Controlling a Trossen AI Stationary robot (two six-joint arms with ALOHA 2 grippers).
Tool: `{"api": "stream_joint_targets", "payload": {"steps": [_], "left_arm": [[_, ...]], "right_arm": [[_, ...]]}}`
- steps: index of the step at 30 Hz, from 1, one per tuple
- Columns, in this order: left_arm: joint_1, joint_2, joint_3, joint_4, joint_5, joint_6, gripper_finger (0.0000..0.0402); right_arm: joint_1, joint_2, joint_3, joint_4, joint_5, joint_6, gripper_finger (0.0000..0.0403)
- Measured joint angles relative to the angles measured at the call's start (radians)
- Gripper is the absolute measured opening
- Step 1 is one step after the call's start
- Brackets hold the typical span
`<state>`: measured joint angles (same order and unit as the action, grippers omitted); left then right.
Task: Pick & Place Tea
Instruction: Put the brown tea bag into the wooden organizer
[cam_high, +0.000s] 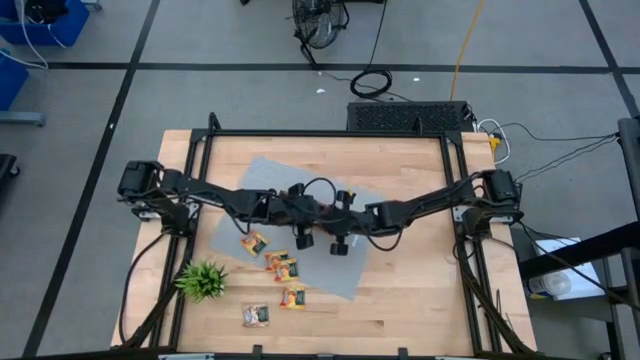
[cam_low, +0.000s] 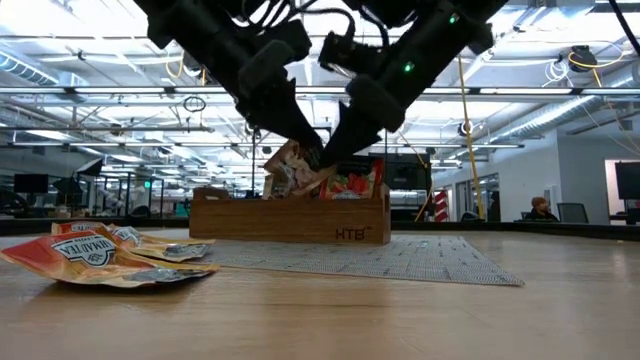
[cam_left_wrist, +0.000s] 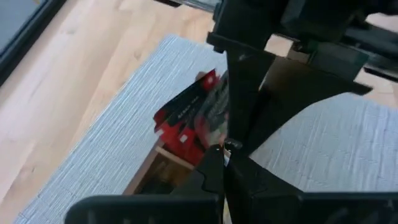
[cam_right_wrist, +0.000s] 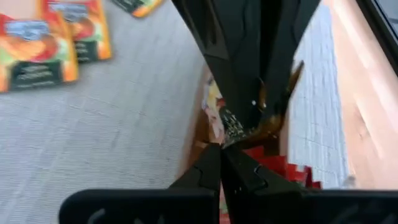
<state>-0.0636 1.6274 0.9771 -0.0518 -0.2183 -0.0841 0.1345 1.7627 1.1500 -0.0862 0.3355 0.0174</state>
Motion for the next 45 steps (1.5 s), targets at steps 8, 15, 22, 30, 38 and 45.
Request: {"api": "stream_joint_targets", "payload": {"steps": [8, 15, 22, 30, 38, 45], "left_arm": [[-0.019, -0.001, -0.016, 0.014, -0.037, 0.010, 0.0002], [-0.007, -0.032, -0.019, -0.041, -0.128, 0.047, 0.0001], [-0.006, -0.100, -0.030, 0.000, -0.150, 0.080, 0.0001], [-0.004, -0.174, -0.300, 0.419, -0.094, 0.116, 0.0000], [0.003, -0.189, -0.589, 0.979, 0.006, 0.213, 0.0000], [0.034, -0.164, -0.647, 1.034, 0.013, 0.231, 0.0000]], "right_arm": [[0.081, -0.066, 0.000, 0.006, 0.015, -0.001, 0.0000], [0.130, -0.139, -0.017, 0.011, 0.004, 0.001, 0.0000], [0.130, -0.208, -0.095, 0.020, 0.006, 0.042, 0.0000], [0.138, -0.266, -0.229, 0.162, 0.005, 0.048, 0.0000], [0.143, -0.313, -0.308, 0.290, 0.007, 0.018, 0.0000], [0.142, -0.317, -0.339, 0.367, 0.008, -0.003, 0.0000]]}}
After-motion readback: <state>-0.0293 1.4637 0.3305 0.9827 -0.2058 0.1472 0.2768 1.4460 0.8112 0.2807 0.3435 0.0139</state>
